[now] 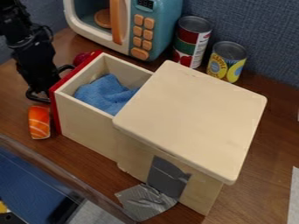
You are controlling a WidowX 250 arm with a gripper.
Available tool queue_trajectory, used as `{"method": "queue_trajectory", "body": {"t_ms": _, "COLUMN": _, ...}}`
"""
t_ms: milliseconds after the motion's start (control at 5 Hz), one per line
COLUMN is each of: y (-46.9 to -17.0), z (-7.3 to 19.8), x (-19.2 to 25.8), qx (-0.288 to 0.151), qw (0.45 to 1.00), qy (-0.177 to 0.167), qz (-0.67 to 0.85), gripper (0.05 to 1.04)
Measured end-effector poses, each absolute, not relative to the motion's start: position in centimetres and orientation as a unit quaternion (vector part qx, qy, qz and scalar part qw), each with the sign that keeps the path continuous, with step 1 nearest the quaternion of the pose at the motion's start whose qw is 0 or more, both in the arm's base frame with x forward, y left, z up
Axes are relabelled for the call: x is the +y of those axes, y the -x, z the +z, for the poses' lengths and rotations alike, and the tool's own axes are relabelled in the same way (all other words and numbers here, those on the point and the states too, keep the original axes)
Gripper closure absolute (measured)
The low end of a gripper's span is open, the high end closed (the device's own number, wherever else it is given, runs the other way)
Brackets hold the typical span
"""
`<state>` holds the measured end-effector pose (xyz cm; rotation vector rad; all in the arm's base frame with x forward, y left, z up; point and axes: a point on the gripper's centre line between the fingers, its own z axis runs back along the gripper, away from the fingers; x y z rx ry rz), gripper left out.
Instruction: Open the drawer
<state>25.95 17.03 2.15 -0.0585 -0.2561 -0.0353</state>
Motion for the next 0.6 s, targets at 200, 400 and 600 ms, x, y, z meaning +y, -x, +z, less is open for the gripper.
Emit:
{"method": "queue_trajectory", "body": {"t_ms": 200, "y": -25.2, "z": 5.9, "x": 16.9, "qx": -0.164, "qw": 0.985, "qy": 0.038, "qz": -0.027, "gripper": 0.095}}
{"method": "queue_trajectory", "body": {"t_ms": 400, "y": -22.9, "z": 10.9, "x": 17.1, "qx": -0.194, "qw": 0.98, "qy": 0.03, "qz": -0.029, "gripper": 0.081}}
{"method": "queue_trajectory", "body": {"t_ms": 600, "y": -19.9, "z": 13.2, "x": 17.6, "qx": -0.162, "qw": 0.986, "qy": 0.038, "qz": -0.021, "gripper": 0.083}}
